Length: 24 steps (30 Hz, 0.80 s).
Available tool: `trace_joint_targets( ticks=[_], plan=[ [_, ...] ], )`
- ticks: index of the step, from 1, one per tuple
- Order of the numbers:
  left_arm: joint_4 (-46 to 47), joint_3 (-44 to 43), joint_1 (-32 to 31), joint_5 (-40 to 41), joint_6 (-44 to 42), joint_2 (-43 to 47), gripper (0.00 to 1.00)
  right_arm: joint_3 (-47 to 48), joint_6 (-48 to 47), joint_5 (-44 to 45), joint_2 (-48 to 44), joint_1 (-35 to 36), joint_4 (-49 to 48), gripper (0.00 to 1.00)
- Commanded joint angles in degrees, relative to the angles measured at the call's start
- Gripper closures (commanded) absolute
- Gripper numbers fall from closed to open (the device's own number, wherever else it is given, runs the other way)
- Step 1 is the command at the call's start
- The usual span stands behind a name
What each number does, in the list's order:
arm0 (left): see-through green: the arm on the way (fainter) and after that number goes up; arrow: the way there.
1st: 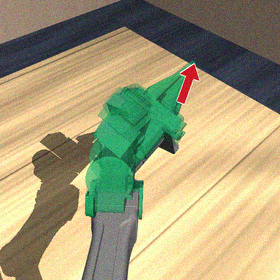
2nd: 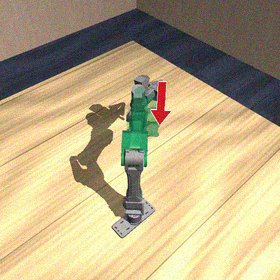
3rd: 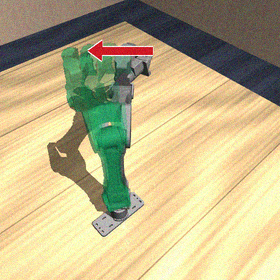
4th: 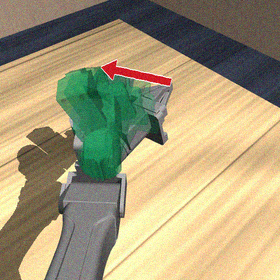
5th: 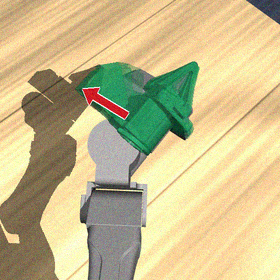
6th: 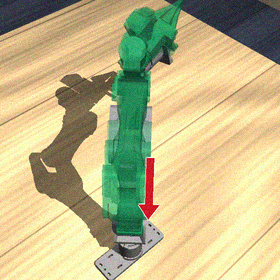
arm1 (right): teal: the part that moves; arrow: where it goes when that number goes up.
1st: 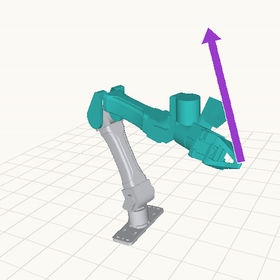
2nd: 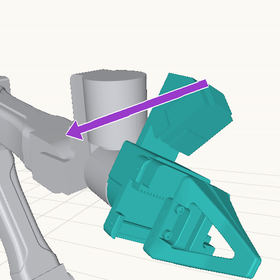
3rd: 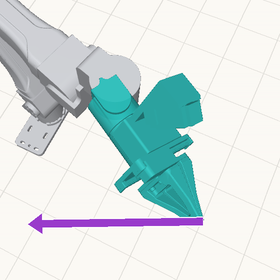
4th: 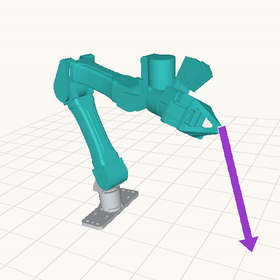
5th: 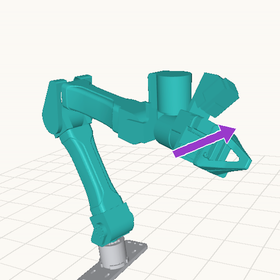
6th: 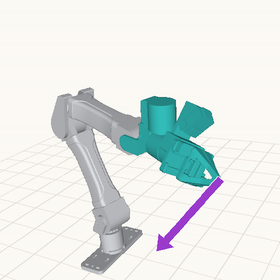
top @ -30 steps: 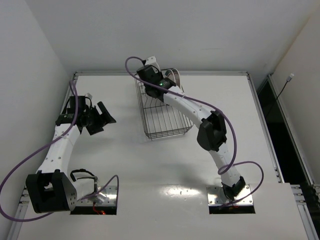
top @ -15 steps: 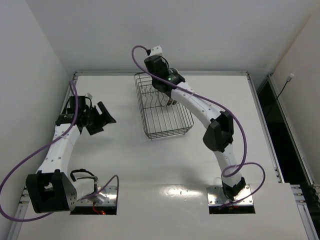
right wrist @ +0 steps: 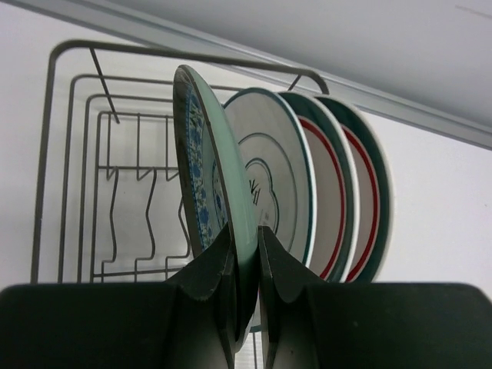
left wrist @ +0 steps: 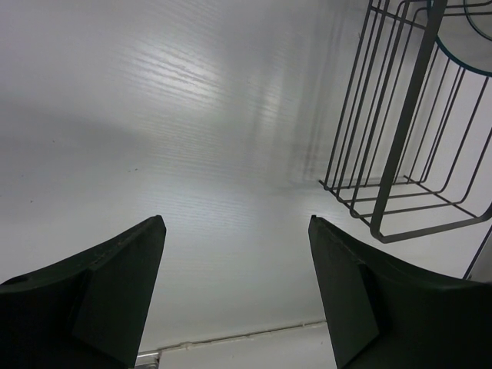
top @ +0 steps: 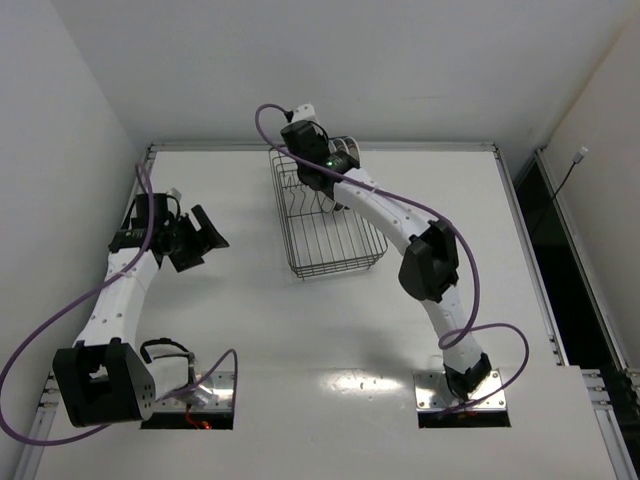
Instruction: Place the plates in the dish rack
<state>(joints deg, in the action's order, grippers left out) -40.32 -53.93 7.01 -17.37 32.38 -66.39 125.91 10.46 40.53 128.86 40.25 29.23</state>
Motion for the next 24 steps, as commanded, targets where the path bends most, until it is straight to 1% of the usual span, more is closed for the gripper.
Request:
trace_joint_targets(
  ticks=[1,11,15,17,19,20,21,24],
  plan=[
    [0.4,0.3,1.3,-0.6,-1.0,1.2,0.27,1.3,-0.4,2.4,1.7,0.2,-2.1,1.00],
    [-0.1,0.8,1.8,-0.6,-1.5,1.2,0.27,-0.8,3.4,1.2,4.9,-0.3,-0.1,1.00],
    [-0.6,0.8,1.8,-0.6,-2.1,1.2,0.27,-0.8,6.8,-1.6,6.0,-0.9,1.8,1.00],
    [-0.6,0.8,1.8,-0.6,-2.1,1.2,0.27,-0.8,8.6,-1.6,6.1,-0.9,2.8,1.00],
    [-0.6,0.8,1.8,-0.6,-2.1,1.2,0.27,-1.3,11.8,2.4,5.1,-0.9,4.3,1.00],
    [-0.6,0.8,1.8,-0.6,-2.1,1.2,0.27,-4.6,11.8,3.9,3.6,-0.9,3.0,1.00],
    [-0.6,0.8,1.8,-0.6,-2.1,1.2,0.27,-9.3,10.6,4.6,-0.2,-0.4,-1.9,1.00],
    [-0.6,0.8,1.8,-0.6,-2.1,1.2,0.27,-10.9,10.6,7.7,-2.9,-0.3,-4.5,1.00]
  ],
)
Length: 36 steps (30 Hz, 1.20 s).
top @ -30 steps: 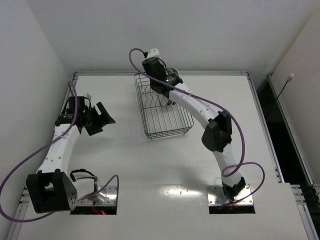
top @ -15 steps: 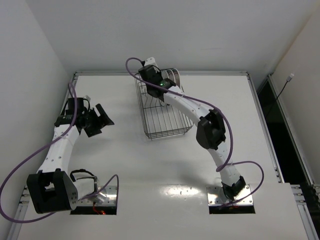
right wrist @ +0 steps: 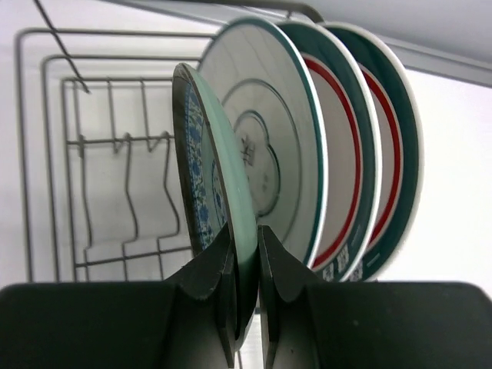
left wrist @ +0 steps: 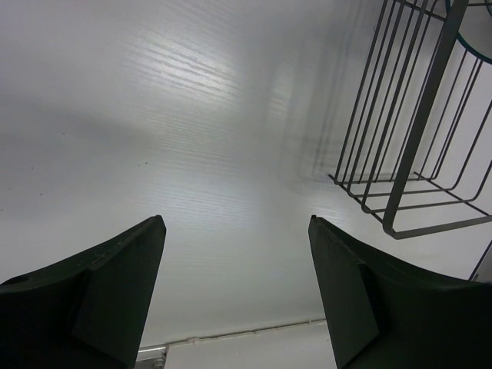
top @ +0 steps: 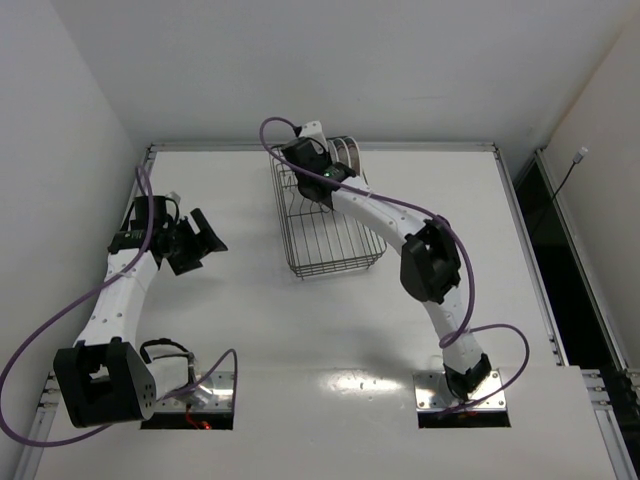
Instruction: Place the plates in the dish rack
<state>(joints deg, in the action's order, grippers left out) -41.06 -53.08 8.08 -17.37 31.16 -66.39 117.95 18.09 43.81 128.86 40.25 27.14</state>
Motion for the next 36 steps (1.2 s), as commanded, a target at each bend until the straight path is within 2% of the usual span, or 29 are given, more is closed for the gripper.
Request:
trace_joint_targets(
  ticks=[1,4,10,23,25,27,28,29,30,32,33,36],
  plan=[
    [0.1,0.0,0.7,-0.6,-0.8,1.2,0.27,-2.1,2.5,4.4,-3.4,-0.3,-2.4,1.00],
    [0.1,0.0,0.7,-0.6,-1.4,1.2,0.27,2.6,1.3,5.8,-1.7,-0.3,-0.1,1.00],
    [0.1,0.0,0.7,-0.6,-1.4,1.2,0.27,8.4,0.8,0.4,4.2,-0.3,2.7,1.00],
    [0.1,0.0,1.2,-1.1,-1.4,1.2,0.27,7.9,3.7,-6.5,7.8,-2.0,4.4,1.00],
    [-0.4,0.5,1.2,-1.1,-1.9,1.2,0.27,7.9,4.2,-8.2,7.8,-2.7,4.4,0.96],
    [-0.4,0.5,1.2,-1.1,-1.9,1.2,0.27,7.9,4.8,-9.5,7.8,-3.2,5.6,0.81],
    [-0.4,0.5,1.2,-1.6,-1.9,1.2,0.27,7.9,4.8,-9.5,6.6,-3.2,6.9,0.66],
    [-0.4,0.5,1.2,-1.6,-1.9,1.2,0.27,7.9,4.8,-9.5,6.6,-3.2,6.9,0.66],
    [-0.4,0.5,1.2,-1.6,-1.9,1.2,0.27,7.9,4.8,-9.5,5.4,-3.2,7.4,0.56],
    [-0.4,0.0,1.2,-1.6,-1.9,1.2,0.27,9.0,5.3,-9.5,3.9,-3.2,10.5,0.44],
    [-0.4,0.0,1.2,-1.6,-1.9,1.2,0.27,9.7,5.9,-9.0,3.2,-3.2,12.2,0.30],
    [0.1,-0.6,1.2,-1.6,-1.9,1.2,0.27,12.5,7.3,-9.0,-0.7,-3.2,20.3,0.11]
  ],
)
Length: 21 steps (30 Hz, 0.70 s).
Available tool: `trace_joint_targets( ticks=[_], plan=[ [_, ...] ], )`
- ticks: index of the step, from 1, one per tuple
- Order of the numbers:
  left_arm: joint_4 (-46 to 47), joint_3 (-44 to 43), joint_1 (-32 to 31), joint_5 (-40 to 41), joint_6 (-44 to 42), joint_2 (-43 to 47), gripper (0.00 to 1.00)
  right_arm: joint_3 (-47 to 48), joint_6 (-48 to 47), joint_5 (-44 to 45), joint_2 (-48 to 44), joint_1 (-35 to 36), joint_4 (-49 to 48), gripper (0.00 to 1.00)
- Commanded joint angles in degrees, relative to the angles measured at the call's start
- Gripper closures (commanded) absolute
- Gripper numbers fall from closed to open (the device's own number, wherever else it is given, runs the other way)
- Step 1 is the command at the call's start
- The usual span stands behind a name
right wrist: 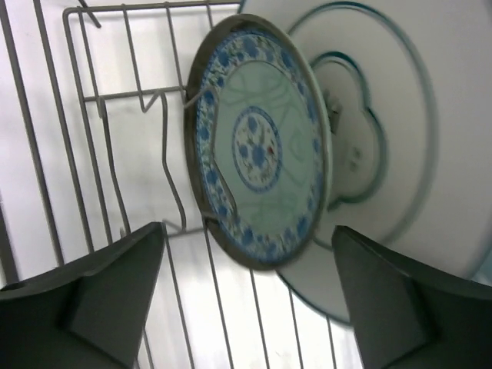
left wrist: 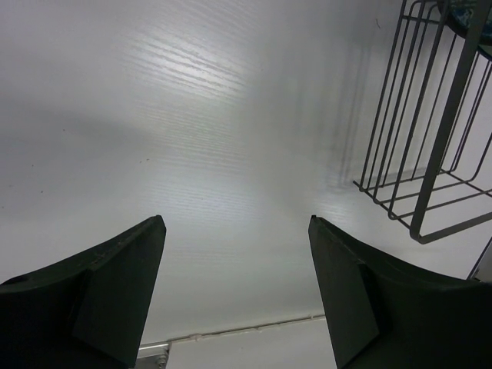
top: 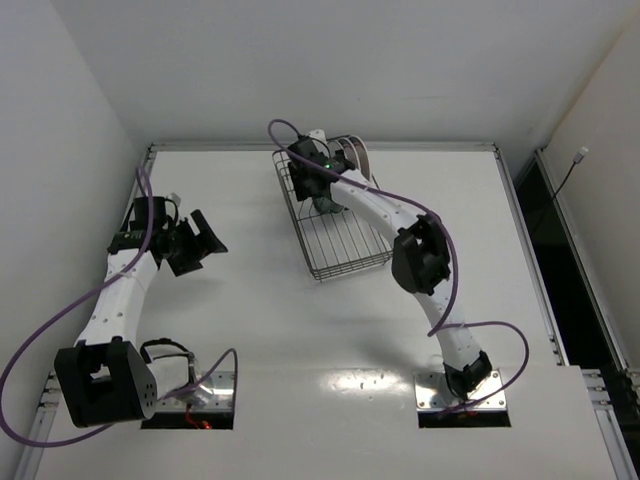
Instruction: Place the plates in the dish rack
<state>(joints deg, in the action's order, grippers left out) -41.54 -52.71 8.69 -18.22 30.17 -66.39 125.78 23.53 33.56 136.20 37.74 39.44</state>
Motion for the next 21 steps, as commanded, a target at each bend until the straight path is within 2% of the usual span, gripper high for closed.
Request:
trace_joint_targets(
  ticks=[1,3,6,8,9,11,12,15,17,18,21],
  plan=[
    [1.1,-1.0,0.6,-1.3,-0.9,1.2,0.27,4.7,1.9,1.2,-9.5,-0.7,9.7,0.06],
    [1.1,-1.5,0.6,-1.3,-0.9,0.6,0.27,2.6,2.5,-1.4,-15.8,-0.1,13.1,0.01],
    [2.2,-1.5,0.6,-1.9,-0.4,0.0,0.27,-1.3,3.2,-8.0,-25.2,0.4,16.4,0.01],
    [2.3,-1.5,0.6,-1.9,-0.4,0.0,0.27,-6.4,4.1,-11.5,-30.2,0.9,17.8,0.01],
    [3.0,-2.0,0.6,-1.9,0.1,0.0,0.27,-9.2,4.9,-16.0,-35.7,0.0,17.8,0.01],
    [4.4,-2.0,0.6,-4.2,0.8,0.0,0.27,-20.7,5.4,-21.0,-42.0,-1.1,15.6,0.01],
    [5.8,-1.3,0.6,-5.2,2.2,0.0,0.27,-28.7,5.4,-21.9,-48.4,-2.0,14.5,0.01],
    [10.9,1.7,0.6,-8.5,5.8,0.7,0.27,-40.6,5.4,-23.5,-59.5,-3.3,12.2,0.01],
    [14.9,4.2,0.0,-10.7,8.6,2.8,0.27,-46.2,5.4,-24.1,-63.7,-4.9,11.4,0.01],
    [19.5,6.9,-1.3,-10.7,12.0,3.3,0.27,-47.4,5.4,-23.4,-65.3,-4.9,11.4,0.01],
    [25.7,9.9,-4.6,-10.7,17.1,4.0,0.27,-51.2,5.4,-21.5,-69.0,-5.5,11.4,0.01]
  ],
)
